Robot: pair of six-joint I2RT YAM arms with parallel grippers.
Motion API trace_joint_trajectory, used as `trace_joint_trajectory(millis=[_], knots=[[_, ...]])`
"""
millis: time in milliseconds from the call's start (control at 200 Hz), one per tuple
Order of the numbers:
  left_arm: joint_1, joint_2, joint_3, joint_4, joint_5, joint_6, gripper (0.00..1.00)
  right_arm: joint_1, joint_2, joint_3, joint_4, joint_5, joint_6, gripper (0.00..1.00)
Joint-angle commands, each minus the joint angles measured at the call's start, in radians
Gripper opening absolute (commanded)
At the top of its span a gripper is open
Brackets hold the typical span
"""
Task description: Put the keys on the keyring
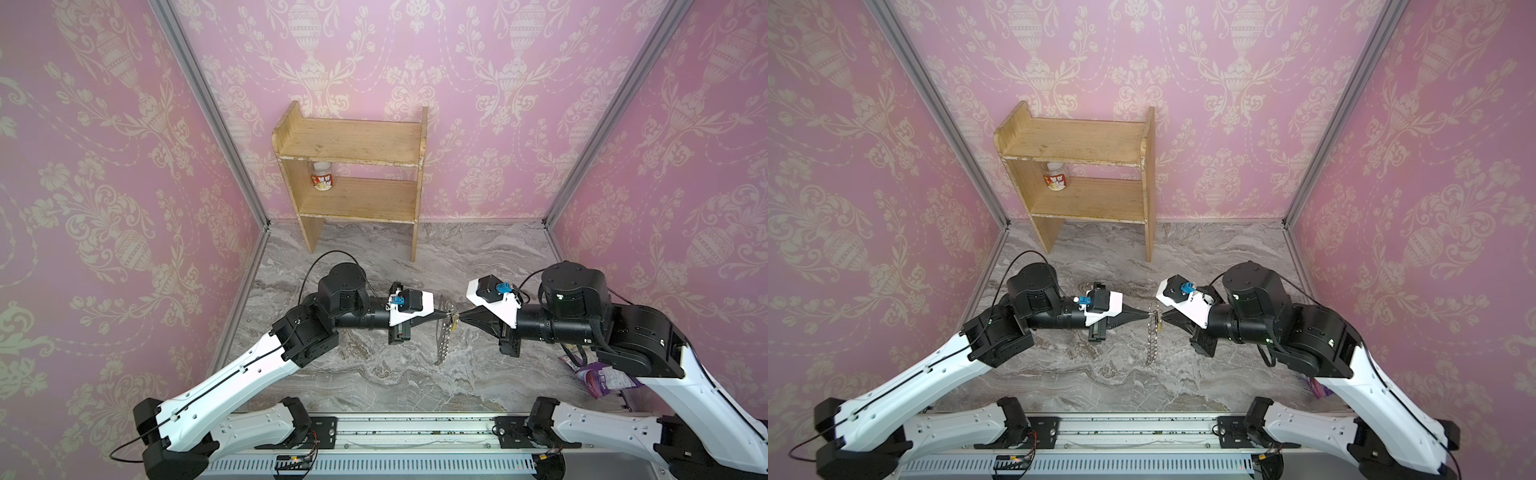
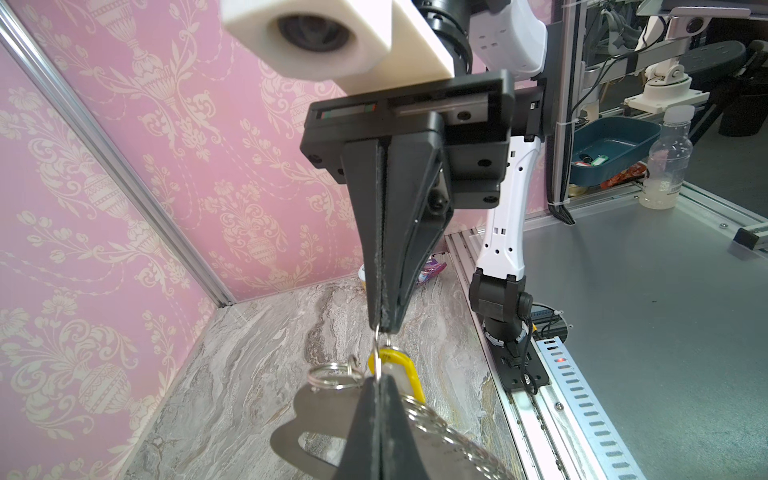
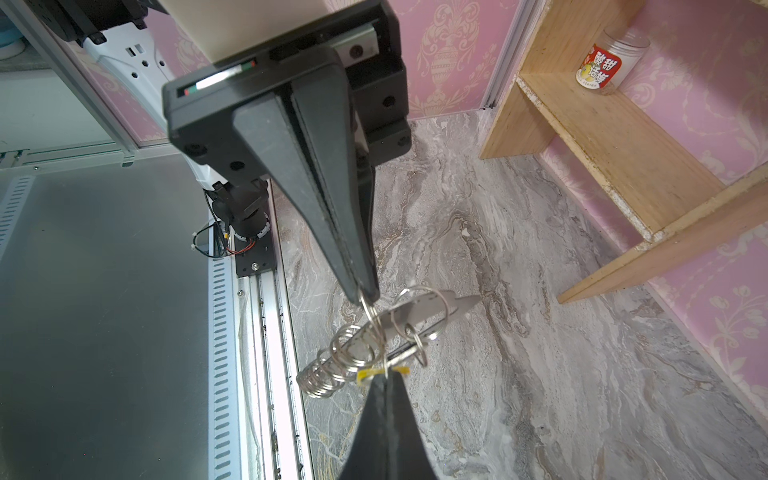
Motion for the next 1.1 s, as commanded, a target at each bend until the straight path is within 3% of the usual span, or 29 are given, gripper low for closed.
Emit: trace_joint_trajectory(millis=[0,315,470,866,1096], knots=[[-0.018,-0.015,0.026,-0.033,0.019,0.035,0.0,0.004,0.002,0.036,0.034,0.018,0.008,0.0],[-0.023,-0.022,0.022,-0.024,-0.009,0.043,0.0,0.004,-0.002,0.04,0.026,0.025,0.006,0.0],[-0.021,-0.046,-0.074,0.115,-0.054,-0.005,0.0,0.004,-0.039,-0.005,0.024,0.072,0.017,0.0],[-0.099,-0.027,-0.291,0.434,-0.134,-0.146,0.0,0.004,-0.157,-0.238,0.057,-0.011,0.158,0.0],[-0.121,0.022,-0.292,0.364,-0.079,-0.058,0.0,0.004,-0.255,-0.415,0.123,0.023,0.18,0.0]])
